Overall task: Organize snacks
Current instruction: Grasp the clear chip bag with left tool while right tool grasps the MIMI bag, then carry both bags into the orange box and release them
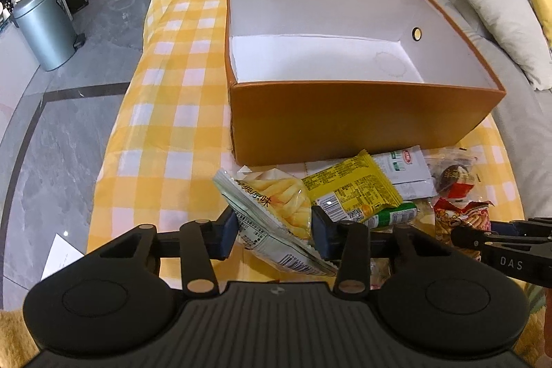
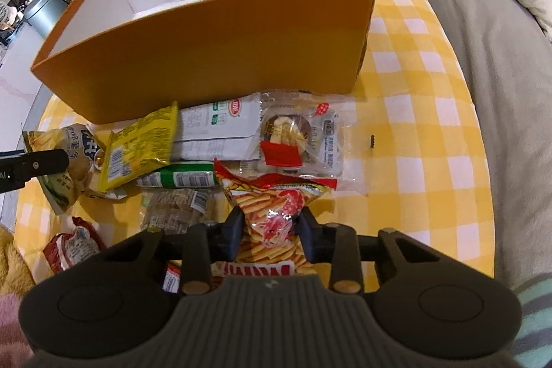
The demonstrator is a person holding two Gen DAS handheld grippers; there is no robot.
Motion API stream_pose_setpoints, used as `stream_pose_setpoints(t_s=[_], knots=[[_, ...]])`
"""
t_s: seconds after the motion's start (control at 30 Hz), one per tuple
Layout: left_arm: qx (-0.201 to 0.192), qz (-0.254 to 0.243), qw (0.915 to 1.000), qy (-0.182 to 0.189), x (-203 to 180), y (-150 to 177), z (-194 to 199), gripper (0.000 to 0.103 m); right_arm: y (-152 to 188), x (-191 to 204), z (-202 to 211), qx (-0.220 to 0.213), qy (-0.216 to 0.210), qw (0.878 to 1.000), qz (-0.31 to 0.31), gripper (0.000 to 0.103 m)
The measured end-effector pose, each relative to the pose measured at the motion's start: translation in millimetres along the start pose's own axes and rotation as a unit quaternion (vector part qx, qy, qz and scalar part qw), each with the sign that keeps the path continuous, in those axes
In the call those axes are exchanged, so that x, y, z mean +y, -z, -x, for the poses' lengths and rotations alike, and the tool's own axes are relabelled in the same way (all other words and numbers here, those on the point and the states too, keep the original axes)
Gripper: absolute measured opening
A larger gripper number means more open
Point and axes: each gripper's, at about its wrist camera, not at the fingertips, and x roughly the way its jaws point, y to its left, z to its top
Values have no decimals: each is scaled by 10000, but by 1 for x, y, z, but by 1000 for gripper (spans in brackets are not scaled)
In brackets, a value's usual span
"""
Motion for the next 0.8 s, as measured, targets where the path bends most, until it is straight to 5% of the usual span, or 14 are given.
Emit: stream_pose_setpoints(t_s=[0.47, 0.8], knots=[[-752, -326, 9966, 115, -10, 9, 67, 49, 3, 16, 63, -818, -160, 9960, 326, 30], [-1341, -1124, 9844, 198, -25, -28, 91, 49, -22, 34, 102, -1403, -295, 9871, 716, 30]])
